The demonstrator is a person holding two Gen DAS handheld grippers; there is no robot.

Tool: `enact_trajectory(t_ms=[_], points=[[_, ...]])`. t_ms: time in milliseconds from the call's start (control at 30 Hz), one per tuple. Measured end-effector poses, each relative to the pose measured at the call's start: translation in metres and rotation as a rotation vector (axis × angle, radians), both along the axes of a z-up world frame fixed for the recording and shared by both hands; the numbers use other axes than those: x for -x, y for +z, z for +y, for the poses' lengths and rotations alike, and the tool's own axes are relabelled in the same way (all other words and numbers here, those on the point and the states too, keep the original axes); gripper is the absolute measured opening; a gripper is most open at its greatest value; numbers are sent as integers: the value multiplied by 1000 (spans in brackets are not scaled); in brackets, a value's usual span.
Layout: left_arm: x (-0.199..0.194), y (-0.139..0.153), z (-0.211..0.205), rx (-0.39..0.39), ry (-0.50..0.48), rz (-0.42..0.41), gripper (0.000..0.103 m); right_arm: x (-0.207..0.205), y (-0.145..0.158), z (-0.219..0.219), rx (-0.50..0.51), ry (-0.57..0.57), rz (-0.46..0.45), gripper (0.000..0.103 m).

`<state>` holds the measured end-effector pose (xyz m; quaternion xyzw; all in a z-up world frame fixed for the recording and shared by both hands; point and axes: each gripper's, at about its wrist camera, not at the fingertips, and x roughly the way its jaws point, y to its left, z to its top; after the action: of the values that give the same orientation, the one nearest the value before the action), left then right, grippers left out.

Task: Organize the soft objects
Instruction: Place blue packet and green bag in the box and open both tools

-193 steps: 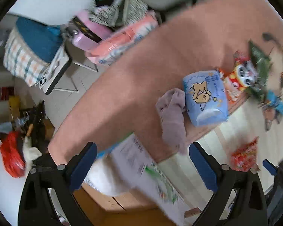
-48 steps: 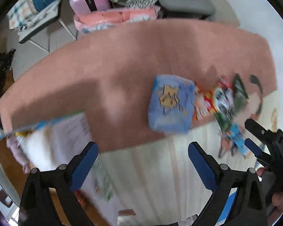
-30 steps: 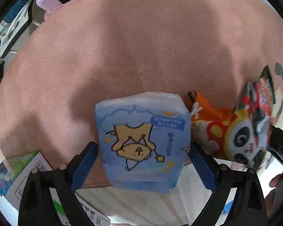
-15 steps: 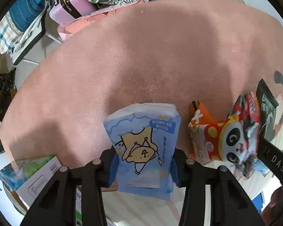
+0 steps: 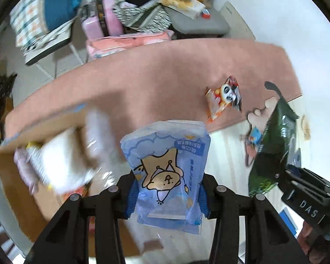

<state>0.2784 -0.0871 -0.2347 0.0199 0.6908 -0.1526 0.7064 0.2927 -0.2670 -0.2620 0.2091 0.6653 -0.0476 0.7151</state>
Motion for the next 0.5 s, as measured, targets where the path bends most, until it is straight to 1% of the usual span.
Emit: enact_trajectory(t_ms=[33, 67, 200, 300, 333, 367, 433, 500], points=[[7, 8, 21, 3, 11, -7, 41, 2, 7, 18, -16, 33, -9, 34], [16, 15, 38, -4, 24, -15, 41, 16, 18, 30, -29, 58, -16, 34], [42, 31, 113, -40, 104, -23, 41, 45, 38, 110, -84, 184, -31, 34], [47, 22, 172, -65, 168, -7, 41, 69, 42, 170, -113, 274, -28, 34], [50, 20, 186, -73, 187, 3, 41, 73, 42, 184, -118, 291, -25, 34], [51, 14, 207, -86, 214, 18, 41, 73, 39, 206, -123, 318, -18, 34], [49, 1, 234, -95, 249, 48, 41, 73, 29, 248, -141, 360, -3, 34], [47, -11, 254, -107, 269, 80, 41, 74, 18, 280, -138, 393, 15, 34]])
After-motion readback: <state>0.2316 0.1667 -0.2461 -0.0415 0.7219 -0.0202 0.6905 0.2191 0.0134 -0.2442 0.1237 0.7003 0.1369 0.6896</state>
